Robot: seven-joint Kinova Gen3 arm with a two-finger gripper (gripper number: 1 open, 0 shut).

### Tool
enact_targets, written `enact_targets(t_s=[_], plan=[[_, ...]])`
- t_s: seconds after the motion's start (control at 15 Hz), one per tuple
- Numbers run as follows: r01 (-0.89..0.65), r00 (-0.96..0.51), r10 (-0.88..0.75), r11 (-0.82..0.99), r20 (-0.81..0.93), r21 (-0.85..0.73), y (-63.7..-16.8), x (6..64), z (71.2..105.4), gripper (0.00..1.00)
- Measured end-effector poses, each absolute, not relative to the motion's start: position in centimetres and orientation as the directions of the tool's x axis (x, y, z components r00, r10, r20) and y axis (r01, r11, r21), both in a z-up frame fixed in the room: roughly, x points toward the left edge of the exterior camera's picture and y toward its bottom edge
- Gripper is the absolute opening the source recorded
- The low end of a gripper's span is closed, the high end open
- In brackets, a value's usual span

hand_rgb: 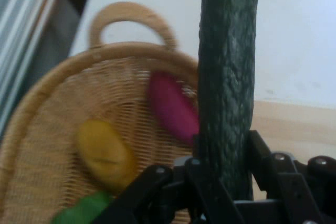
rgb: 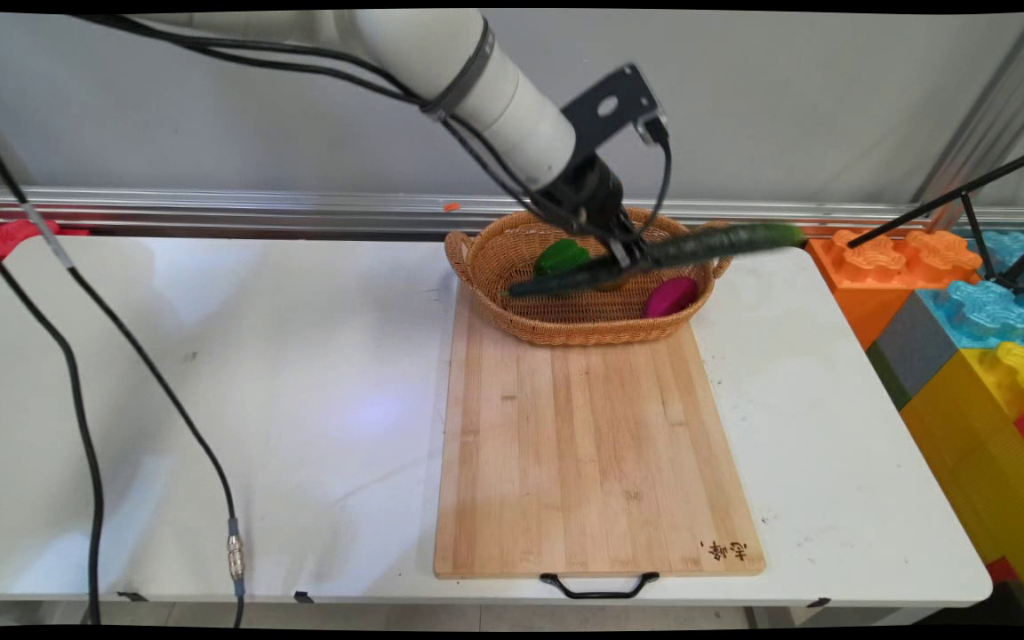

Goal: Place the picked object in the vegetable basket

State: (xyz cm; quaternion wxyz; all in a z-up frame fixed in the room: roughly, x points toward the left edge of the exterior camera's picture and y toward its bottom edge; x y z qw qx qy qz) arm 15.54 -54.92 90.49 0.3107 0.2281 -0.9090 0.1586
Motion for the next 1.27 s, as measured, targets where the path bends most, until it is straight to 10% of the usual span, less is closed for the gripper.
enact_targets(t_s=[0.87, 0.93, 1.27], plan=[[-0.703, -0.571, -0.503, 0.708, 0.648, -0.07, -63.5, 19.3, 82.8, 0.0], [-0.706, -0.563, -0.508, 0.705, 0.652, -0.061, -63.6, 19.2, 82.6, 1.0], [-0.722, -0.527, -0.528, 0.691, 0.666, -0.024, -63.8, 19.1, 83.2, 1.0]])
